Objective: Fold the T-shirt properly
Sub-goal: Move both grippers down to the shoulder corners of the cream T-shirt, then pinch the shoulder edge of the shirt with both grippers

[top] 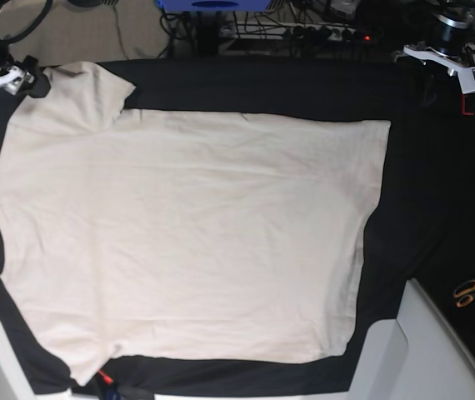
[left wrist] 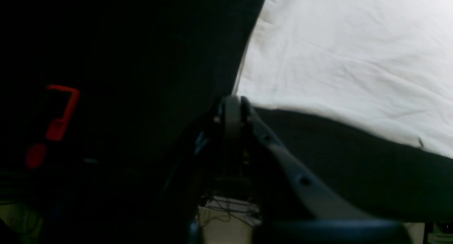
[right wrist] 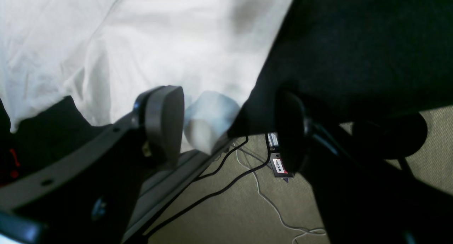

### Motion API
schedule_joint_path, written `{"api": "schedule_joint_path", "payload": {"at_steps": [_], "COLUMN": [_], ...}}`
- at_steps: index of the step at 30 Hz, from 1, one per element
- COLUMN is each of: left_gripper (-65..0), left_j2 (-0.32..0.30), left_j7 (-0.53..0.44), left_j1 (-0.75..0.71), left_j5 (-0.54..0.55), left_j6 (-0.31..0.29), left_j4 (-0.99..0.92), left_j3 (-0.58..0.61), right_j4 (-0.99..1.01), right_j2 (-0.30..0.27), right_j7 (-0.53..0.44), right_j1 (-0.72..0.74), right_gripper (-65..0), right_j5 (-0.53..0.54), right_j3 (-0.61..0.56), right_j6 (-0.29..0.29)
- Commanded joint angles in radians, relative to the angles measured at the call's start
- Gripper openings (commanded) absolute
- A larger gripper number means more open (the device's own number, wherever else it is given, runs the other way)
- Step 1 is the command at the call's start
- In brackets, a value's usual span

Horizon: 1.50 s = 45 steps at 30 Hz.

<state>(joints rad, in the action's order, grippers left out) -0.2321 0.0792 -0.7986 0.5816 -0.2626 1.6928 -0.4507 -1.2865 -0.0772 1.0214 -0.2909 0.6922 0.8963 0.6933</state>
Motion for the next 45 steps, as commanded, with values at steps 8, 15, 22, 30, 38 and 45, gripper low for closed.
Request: {"api": "schedule_joint_path", "payload": {"at_steps": [8, 15, 22, 30, 38, 45], "left_gripper": [-65.0, -63.0, -44.1, -43.4, -43.4, -43.4], "left_j2": [-0.003, 0.021, 0.052, 0.036, 0.038, 0.038], "left_j7": [0.012, 0.189, 0.192, 0.193, 0.193, 0.193], "left_j1": [0.008, 0.074, 0.104, 0.226, 0.316, 0.370], "left_j5": [0.015, 0.018, 0.186, 0.295, 0.298, 0.298], "left_j6": [0.001, -0.002, -0.033, -0.136, -0.136, -0.136], "left_j4": [0.013, -0.006, -0.033, -0.280, -0.425, -0.492], "left_j3": [-0.007, -0.018, -0.016, -0.016, -0.016, -0.013], "right_j4": [-0.011, -0.008, -0.006, -0.006, -0.006, -0.006], "right_j2": [0.003, 0.003, 0.003, 0.003, -0.014, -0.019], "right_j7": [-0.002, 0.003, 0.003, 0.003, 0.001, -0.003], "right_j1": [0.000, 0.000, -0.001, -0.003, -0.009, -0.015], "right_gripper": [-26.9, -53.3, -64.7, -64.5, -64.5, -64.5], "right_j5": [0.005, -0.001, -0.004, -0.004, -0.006, -0.006], "right_j3": [-0.098, -0.093, -0.098, -0.099, -0.099, -0.099], "right_j6": [0.005, 0.005, 0.005, 0.005, 0.005, 0.005]}}
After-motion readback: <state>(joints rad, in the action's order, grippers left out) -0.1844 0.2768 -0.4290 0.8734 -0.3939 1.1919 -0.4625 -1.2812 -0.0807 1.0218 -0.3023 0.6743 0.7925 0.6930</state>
